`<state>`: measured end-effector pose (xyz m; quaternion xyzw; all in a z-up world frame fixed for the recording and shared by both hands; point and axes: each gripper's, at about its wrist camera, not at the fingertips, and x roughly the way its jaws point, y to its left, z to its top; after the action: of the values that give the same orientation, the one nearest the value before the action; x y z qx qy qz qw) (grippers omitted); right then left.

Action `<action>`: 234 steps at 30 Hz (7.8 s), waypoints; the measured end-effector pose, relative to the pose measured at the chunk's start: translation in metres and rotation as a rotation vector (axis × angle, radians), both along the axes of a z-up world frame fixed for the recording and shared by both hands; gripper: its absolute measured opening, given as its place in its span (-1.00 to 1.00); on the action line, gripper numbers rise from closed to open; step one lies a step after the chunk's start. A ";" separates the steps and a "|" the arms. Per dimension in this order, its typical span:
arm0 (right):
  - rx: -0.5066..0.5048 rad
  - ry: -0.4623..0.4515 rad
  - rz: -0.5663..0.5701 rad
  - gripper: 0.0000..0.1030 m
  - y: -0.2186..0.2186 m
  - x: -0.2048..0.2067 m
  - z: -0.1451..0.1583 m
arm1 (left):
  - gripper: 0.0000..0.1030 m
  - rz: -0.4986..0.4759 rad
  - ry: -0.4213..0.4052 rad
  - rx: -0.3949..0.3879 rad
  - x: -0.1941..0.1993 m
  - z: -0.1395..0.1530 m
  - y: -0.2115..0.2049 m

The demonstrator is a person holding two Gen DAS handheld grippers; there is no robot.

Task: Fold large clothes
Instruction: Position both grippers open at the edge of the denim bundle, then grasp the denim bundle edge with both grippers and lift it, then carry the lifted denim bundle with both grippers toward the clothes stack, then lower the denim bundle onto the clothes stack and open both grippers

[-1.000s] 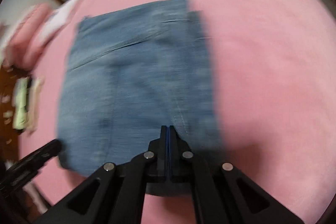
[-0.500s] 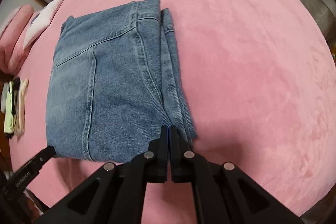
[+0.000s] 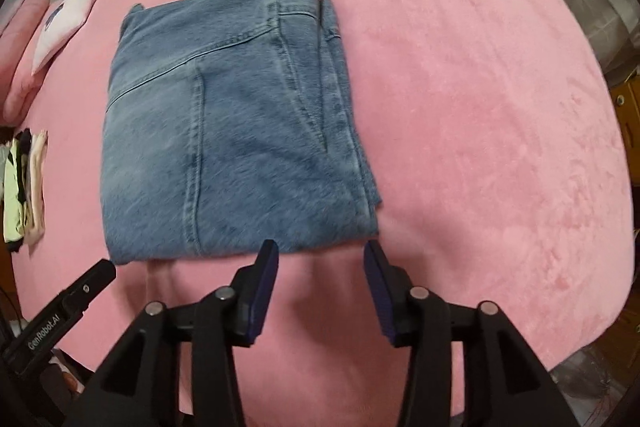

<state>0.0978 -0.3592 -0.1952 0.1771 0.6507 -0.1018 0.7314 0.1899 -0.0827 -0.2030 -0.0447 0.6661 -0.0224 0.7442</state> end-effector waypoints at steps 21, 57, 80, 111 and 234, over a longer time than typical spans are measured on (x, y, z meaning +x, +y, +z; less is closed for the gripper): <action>-0.021 -0.036 0.097 0.35 0.038 0.019 0.069 | 0.66 -0.149 -0.056 0.112 0.003 0.068 -0.026; 0.186 -0.013 0.121 0.35 -0.046 0.078 -0.067 | 0.67 -0.109 -0.016 0.034 0.093 -0.049 -0.006; 0.726 -0.216 0.011 0.14 -0.091 0.134 -0.133 | 0.67 -0.166 -0.106 -0.205 0.147 -0.078 0.001; 0.537 -0.313 0.153 -0.70 -0.055 0.010 0.035 | -0.28 0.103 -0.045 -0.285 0.012 0.011 0.036; -0.103 0.311 -0.030 0.32 0.406 0.063 -0.081 | 0.28 0.136 0.156 0.269 -0.068 -0.007 0.430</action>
<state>0.1613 0.0466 -0.2762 0.1314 0.7472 -0.1720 0.6283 0.1218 0.3472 -0.2102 0.0090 0.7142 0.1208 0.6894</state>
